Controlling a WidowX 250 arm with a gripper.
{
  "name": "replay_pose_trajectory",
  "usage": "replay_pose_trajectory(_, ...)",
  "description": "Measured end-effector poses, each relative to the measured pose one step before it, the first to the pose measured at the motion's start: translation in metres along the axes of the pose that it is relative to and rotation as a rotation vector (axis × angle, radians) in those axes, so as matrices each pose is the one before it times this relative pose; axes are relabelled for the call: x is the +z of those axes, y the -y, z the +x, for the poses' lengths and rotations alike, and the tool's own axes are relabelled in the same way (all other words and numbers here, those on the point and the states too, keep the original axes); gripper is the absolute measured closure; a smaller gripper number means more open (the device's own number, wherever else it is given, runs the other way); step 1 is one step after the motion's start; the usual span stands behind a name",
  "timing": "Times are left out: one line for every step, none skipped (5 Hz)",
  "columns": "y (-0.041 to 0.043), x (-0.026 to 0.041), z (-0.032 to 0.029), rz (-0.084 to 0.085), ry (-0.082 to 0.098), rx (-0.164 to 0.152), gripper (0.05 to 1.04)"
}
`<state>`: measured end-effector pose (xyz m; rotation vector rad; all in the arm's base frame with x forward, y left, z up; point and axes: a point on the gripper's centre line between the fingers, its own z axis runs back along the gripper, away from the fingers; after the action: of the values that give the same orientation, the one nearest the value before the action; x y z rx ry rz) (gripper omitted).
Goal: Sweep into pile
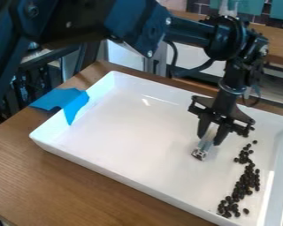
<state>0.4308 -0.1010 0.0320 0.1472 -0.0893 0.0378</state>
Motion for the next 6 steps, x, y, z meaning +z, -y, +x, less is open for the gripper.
replay_pose_trajectory(0.01597, 0.00051, 0.00129, -0.0066, 0.0112, -0.0092, 0.721)
replay_pose_trajectory(0.01743, 0.00034, 0.00133, 0.0035, 0.003, -0.0355, 0.721)
replay_pose_trajectory(0.00245, 0.00114, 0.00207, -0.0035, 0.0022, 0.0016, 0.721)
replay_pose_trajectory(0.00202, 0.00031, -0.00468, -0.0247, -0.0104, -0.0131, 0.721)
replay_pose_trajectory(-0.01868, 0.00866, -0.01126, -0.0449, -0.0097, 0.0129, 0.721)
replay_pose_trajectory(-0.03419, 0.03532, -0.00159, -0.0513, 0.073, 0.0529, 0.721)
